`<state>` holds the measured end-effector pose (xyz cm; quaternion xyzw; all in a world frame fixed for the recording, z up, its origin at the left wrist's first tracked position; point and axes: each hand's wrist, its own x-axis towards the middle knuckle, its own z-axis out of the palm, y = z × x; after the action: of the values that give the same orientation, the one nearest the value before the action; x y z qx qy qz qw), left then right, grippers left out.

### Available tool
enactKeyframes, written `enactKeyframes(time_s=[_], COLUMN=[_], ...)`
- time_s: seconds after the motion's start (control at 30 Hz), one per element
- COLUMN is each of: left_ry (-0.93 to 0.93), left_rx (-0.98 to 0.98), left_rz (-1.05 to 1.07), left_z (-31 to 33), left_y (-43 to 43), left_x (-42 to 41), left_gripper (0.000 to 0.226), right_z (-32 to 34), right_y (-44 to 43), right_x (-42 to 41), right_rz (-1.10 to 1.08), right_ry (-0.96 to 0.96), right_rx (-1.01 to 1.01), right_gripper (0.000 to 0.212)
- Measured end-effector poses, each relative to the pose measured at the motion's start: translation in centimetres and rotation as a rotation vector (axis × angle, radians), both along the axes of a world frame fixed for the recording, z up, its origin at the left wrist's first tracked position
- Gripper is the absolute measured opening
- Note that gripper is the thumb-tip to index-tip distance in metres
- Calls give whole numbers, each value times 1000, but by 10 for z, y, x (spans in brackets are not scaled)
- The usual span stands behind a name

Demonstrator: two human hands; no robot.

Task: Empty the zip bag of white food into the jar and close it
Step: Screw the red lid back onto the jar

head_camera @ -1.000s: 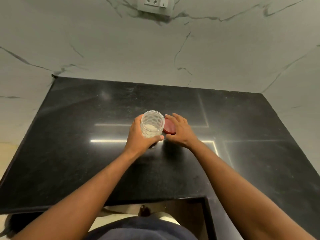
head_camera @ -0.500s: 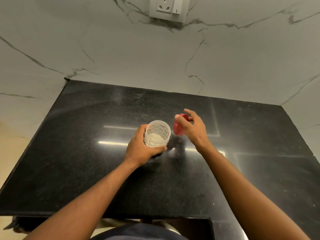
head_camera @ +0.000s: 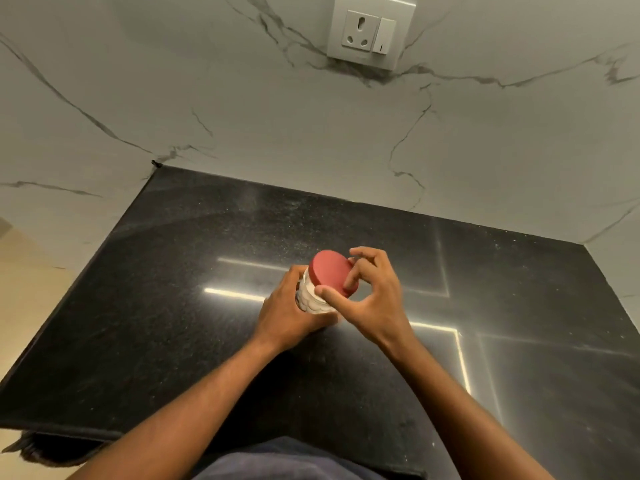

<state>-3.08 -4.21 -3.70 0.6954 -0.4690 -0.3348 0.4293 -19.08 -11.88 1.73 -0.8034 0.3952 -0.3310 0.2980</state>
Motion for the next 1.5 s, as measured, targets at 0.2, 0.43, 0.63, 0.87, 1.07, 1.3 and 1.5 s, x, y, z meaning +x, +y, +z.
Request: enactKeyframes(time_s=[0.2,0.43,0.63,0.87,1.07,1.3,1.5], left_ry=[7,19,6,-18,-31,-8,-10], left_rx=[-18,-5,3,-9,-17,-12,12], left_rz=[-2,-4,5,1,-7,5,-1], left_z=[-2,-5,-5,-7,-10,-9,-10], left_y=[0,-2,-3,-3,-4,-3,-3], left_x=[1,3,2,1,2,2,3], left_gripper=[87,91,92,95,96,88,92], right_z=[1,26,47,62,59,55,62], right_y=[2,-13,-29,-35,-33,-32,-44], right_x=[6,15,32,38,43,55,50], right_rz=[92,148,306,399,387,107,118], right_ry=[165,587,820,900,948,1091,1194], right_rx=[28,-19,-15,-76,-91,-234,-193], right_gripper=[50,85,89,91,91,85,60])
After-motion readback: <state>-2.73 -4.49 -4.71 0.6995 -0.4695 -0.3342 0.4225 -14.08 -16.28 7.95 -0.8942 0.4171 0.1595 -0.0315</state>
